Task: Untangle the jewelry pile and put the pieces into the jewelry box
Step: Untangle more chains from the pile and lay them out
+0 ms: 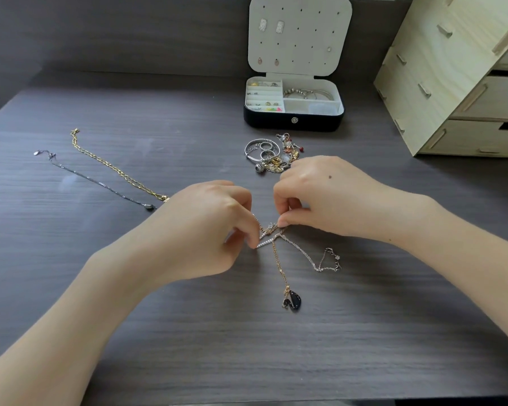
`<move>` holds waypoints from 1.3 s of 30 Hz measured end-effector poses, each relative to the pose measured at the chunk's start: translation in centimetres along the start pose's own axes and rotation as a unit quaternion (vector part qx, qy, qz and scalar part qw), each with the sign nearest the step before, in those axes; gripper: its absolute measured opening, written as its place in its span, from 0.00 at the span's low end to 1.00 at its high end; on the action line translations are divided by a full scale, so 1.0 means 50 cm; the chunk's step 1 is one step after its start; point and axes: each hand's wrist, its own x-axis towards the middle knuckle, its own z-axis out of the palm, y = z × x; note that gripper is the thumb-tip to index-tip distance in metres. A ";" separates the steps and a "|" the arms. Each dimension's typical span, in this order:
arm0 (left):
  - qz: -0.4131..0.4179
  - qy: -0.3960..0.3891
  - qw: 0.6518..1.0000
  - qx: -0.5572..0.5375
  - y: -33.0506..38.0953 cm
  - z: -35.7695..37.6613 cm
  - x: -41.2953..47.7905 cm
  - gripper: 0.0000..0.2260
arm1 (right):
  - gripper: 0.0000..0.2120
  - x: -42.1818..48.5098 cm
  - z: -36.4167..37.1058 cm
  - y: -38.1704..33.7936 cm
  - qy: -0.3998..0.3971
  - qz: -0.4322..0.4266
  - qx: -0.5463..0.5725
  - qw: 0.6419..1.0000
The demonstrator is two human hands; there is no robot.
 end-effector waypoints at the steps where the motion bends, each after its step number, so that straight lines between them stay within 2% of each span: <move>1: -0.003 0.000 1.000 -0.001 0.000 0.000 0.000 0.13 | 0.08 -0.001 0.004 0.002 0.023 -0.016 -0.006 1.000; 6: -0.022 0.002 1.000 -0.001 0.003 0.000 0.000 0.10 | 0.04 -0.017 0.018 0.011 0.075 -0.005 0.065 0.995; 12: -0.044 0.022 0.998 -0.026 0.009 -0.001 0.000 0.05 | 0.05 -0.051 0.034 0.009 0.075 0.012 0.131 0.988; 19: -0.039 0.010 0.999 -0.016 0.019 0.039 0.009 0.05 | 0.06 -0.053 0.050 0.002 0.073 0.010 0.104 0.992; 23: -0.041 0.011 0.999 -0.022 0.018 0.042 0.010 0.05 | 0.11 -0.053 0.059 0.005 0.064 0.004 0.056 0.996; 28: -0.011 -0.045 0.999 0.000 0.002 0.027 -0.003 0.05 | 0.12 -0.064 0.062 0.019 0.074 -0.014 0.021 0.997; 32: -0.027 -0.068 0.997 0.003 -0.005 0.008 -0.020 0.03 | 0.12 -0.069 0.058 0.033 0.087 -0.012 0.016 0.996; 36: -0.045 -0.035 0.998 0.009 0.011 0.005 -0.023 0.03 | 0.03 -0.073 0.048 0.033 0.094 -0.003 0.042 0.995; 39: -0.057 0.004 0.998 0.010 0.030 0.019 -0.013 0.06 | 0.04 -0.075 0.042 0.025 0.098 -0.007 0.069 0.993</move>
